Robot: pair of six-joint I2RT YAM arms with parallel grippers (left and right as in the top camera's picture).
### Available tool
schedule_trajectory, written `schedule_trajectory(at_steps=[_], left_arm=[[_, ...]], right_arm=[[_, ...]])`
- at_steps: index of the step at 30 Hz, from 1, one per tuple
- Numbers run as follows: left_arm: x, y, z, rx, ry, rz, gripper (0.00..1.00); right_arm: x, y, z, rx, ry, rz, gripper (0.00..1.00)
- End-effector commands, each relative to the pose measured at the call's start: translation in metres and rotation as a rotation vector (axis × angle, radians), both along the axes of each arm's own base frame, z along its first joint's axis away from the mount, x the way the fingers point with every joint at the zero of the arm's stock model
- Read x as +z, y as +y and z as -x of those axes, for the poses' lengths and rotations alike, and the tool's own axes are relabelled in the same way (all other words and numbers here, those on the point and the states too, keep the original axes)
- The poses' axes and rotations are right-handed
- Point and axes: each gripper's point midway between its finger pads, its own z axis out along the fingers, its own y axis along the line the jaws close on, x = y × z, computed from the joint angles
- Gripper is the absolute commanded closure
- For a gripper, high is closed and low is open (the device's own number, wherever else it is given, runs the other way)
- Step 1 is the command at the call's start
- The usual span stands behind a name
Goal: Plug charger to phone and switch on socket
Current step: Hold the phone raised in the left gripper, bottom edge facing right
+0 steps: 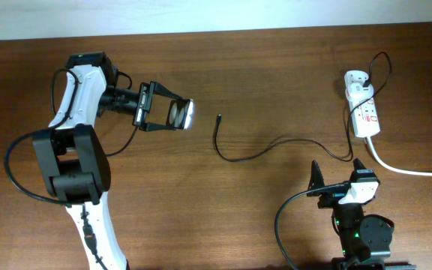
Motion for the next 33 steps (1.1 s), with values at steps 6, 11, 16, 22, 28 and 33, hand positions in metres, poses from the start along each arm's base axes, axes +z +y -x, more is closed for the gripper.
schedule_trajectory(at_steps=[6, 11, 16, 22, 28, 33], left_arm=[[0.01, -0.0019, -0.0039, 0.002, -0.04, 0.025, 0.92], [0.01, -0.0019, -0.0039, 0.002, -0.04, 0.025, 0.92], [0.0101, -0.0019, -0.0039, 0.002, -0.04, 0.026, 0.9], [0.0101, -0.0019, -0.0039, 0.002, -0.04, 0.026, 0.89], [0.0101, -0.0019, -0.0039, 0.002, -0.04, 0.026, 0.89], [0.0101, -0.0019, -0.0039, 0.002, -0.04, 0.026, 0.89]], right_arm=[[-0.0024, 0.0018, 0.0, 0.008, 0.002, -0.007, 0.01], [-0.0024, 0.0018, 0.0, 0.008, 0.002, -0.007, 0.01], [-0.0015, 0.0019, 0.0, 0.008, -0.001, -0.007, 0.01], [-0.0022, 0.0019, 0.0, 0.008, 0.001, -0.007, 0.01], [-0.0023, 0.002, 0.0, 0.008, 0.002, -0.007, 0.01], [-0.0024, 0.0019, 0.0, 0.008, 0.002, -0.007, 0.01]])
